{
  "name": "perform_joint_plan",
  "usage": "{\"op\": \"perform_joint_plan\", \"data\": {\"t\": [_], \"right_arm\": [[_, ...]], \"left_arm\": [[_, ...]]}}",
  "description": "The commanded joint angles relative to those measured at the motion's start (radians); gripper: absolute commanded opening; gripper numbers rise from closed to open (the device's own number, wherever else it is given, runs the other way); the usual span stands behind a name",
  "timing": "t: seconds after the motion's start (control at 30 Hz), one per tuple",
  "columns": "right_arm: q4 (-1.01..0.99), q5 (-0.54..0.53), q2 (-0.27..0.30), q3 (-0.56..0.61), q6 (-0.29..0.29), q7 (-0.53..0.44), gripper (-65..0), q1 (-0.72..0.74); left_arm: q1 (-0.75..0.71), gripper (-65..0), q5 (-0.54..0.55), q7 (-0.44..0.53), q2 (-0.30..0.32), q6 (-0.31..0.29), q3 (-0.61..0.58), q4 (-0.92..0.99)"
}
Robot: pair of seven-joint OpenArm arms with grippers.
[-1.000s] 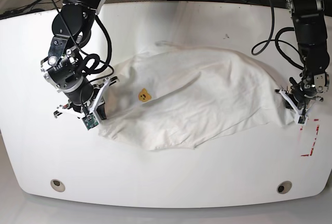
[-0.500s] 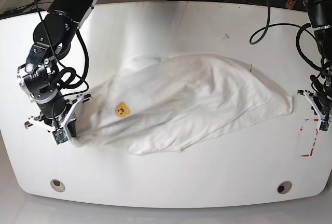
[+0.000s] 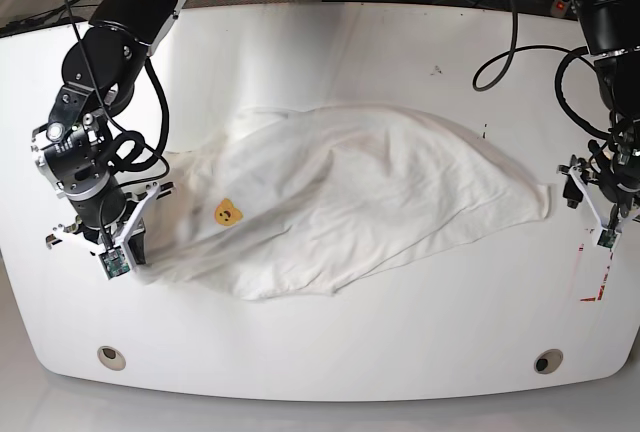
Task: Fold the T-shirt properly
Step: 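Lay the shirt flat, left gripper releasing and regrasping its edge, then hold the shirt edges with both grippers and adjust their spread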
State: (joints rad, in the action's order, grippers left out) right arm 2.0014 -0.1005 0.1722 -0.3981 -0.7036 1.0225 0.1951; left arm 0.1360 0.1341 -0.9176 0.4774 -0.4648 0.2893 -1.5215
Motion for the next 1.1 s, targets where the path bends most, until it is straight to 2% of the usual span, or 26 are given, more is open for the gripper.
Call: {"op": "perform_joint_plan", "data": {"t": [0.0,0.13,0.2,0.57,0.67,0.8,1.0,1.07], "right_arm": [[0.017,-0.008,0.01,0.001,0.005,-0.028,-65.0,0.011],[0.017,-0.008,0.01,0.001,0.005,-0.028,-65.0,0.004],[0.017,-0.008,0.01,0.001,0.005,-0.028,-65.0,0.004],[0.017,-0.008,0.01,-0.003,0.005,-0.029,-65.0,-0.006],[0.017,-0.008,0.008,0.001,0.005,-0.029,-65.0,-0.009],[0.017,-0.008,-0.024,-0.003,0.005,-0.029,-65.0,-0.009],[0.017,-0.008,-0.029,0.001,0.005,-0.029,-65.0,-0.009],[0.017,-0.008,-0.03,0.001,0.005,-0.029,-65.0,-0.009]], "left_arm": [[0.023,-13.1,-0.006,0.019,-0.01,0.001,0.011,0.003],[0.023,-13.1,-0.014,0.061,-0.053,-0.036,0.006,0.039],[0.023,-13.1,-0.014,0.093,-0.061,-0.035,0.004,0.08],[0.075,-13.2,-0.014,0.219,-0.062,-0.035,-0.038,0.315],[0.077,-13.2,-0.014,0.242,-0.062,-0.035,-0.057,0.335],[0.109,-13.2,-0.012,0.246,-0.064,-0.033,-0.085,0.378],[0.146,-13.3,-0.012,0.249,-0.064,-0.033,-0.097,0.461],[0.146,-15.3,-0.014,0.274,-0.064,-0.033,-0.098,0.474]]}}
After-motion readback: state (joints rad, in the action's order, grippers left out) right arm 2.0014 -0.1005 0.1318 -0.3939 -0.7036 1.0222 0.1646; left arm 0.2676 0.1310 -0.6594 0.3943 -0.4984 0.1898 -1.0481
